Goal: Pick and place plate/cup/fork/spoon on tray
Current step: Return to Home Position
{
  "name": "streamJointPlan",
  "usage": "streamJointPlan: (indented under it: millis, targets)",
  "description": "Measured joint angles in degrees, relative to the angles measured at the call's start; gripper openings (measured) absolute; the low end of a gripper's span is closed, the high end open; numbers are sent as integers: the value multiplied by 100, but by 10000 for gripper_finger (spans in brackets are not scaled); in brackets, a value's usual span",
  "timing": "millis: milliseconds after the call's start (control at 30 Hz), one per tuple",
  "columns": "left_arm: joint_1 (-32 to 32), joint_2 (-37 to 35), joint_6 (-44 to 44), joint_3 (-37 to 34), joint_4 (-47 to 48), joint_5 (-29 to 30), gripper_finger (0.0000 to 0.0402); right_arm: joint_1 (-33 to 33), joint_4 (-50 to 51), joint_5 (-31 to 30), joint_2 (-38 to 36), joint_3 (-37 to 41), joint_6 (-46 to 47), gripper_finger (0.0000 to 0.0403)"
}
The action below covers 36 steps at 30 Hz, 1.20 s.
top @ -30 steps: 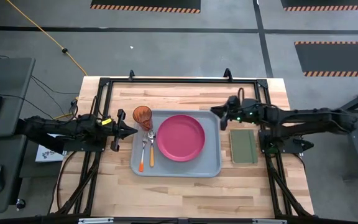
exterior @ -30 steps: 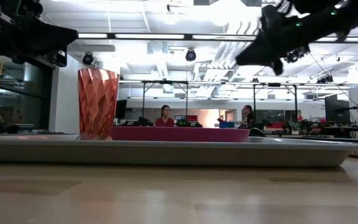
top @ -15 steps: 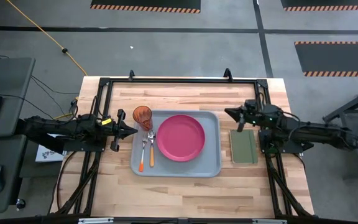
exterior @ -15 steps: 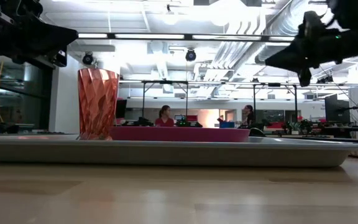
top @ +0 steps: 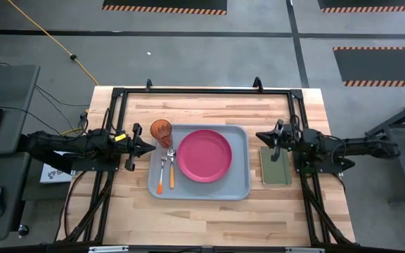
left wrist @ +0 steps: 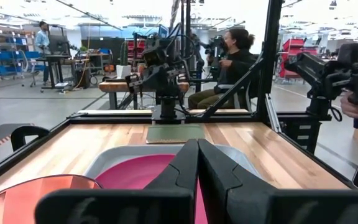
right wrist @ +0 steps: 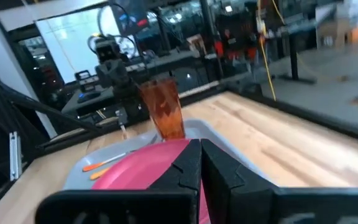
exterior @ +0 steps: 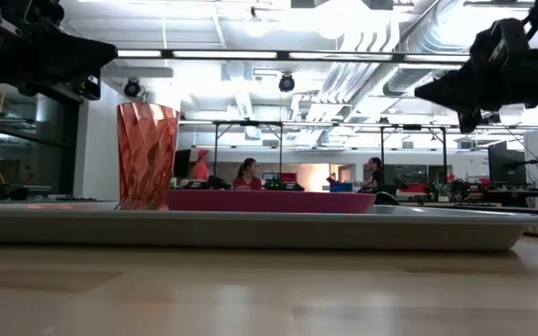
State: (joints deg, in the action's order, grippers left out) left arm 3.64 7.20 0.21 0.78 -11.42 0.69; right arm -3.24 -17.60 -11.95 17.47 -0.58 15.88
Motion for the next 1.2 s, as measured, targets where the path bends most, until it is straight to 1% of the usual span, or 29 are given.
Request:
streamJointPlan:
  millis: [67,167,333,533,767,867,933,1067,1200]
  targets:
    - [0,0,0,0,0,0,1,151,-147,-105,-2,0,-265,0]
    - [-1,0,0,0,0,0,1,273,-152,-115,1,0,-322,0]
    - [0,0,0,0,0,0,1,303,173,-154,7,2,219,0]
    - [17,-13,0,0,5,2,1,303,504,-142,7,2,469,0]
    - [206,-341,0,0,86,20,1,303,598,-139,9,2,468,0]
    - [243,-556,0,0,376,20,1,305,645,-141,-4,2,468,0]
    - [245,-714,-1,5,611,20,1,308,780,-136,-150,3,467,0]
    - [245,-689,0,-7,1116,19,1,305,1032,-137,-548,4,466,0]
    - [245,-699,0,-4,1073,9,1,303,1357,-137,-1076,4,466,0]
